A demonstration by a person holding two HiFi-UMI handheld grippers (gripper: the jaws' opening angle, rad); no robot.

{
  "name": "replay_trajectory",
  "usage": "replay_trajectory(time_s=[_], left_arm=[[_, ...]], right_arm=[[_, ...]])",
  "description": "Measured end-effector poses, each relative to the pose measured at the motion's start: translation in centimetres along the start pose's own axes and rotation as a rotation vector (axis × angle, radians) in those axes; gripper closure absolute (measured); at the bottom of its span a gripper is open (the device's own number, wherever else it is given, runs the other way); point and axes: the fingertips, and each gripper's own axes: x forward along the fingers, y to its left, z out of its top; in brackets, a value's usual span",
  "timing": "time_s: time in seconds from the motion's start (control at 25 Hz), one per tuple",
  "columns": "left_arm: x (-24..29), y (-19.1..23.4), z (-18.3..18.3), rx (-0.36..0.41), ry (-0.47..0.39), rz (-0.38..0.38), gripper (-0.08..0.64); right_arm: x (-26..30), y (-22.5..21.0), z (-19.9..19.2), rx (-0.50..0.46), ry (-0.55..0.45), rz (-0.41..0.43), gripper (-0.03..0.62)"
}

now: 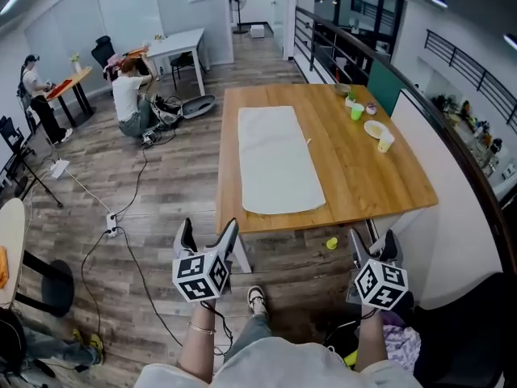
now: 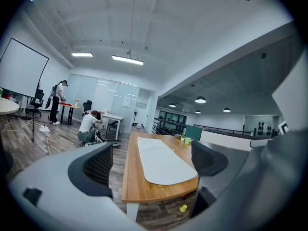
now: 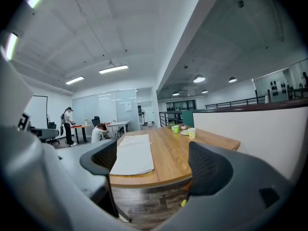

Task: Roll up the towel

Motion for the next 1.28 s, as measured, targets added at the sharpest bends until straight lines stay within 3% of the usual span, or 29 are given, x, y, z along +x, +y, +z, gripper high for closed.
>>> replay_trajectory(time_s=[0.6,0.96,1.28], left_arm=[[21.1,5.2,7.3,0.031,-0.027,-0.045,0.051],[27.9,6.1,4.3,0.025,0.077,-0.046,0.051],[30.2,5.0,4.4,0.013,0.085,-0.009,0.051]], right_arm=[[20.6,2.0,6.4,0.004,-0.031,-0.041,0.124],[28.3,2.6,4.9,-0.019,0.042,0.008,0.126],[34.4,3.0,6.1,-0.067,0.084,0.127,0.129]])
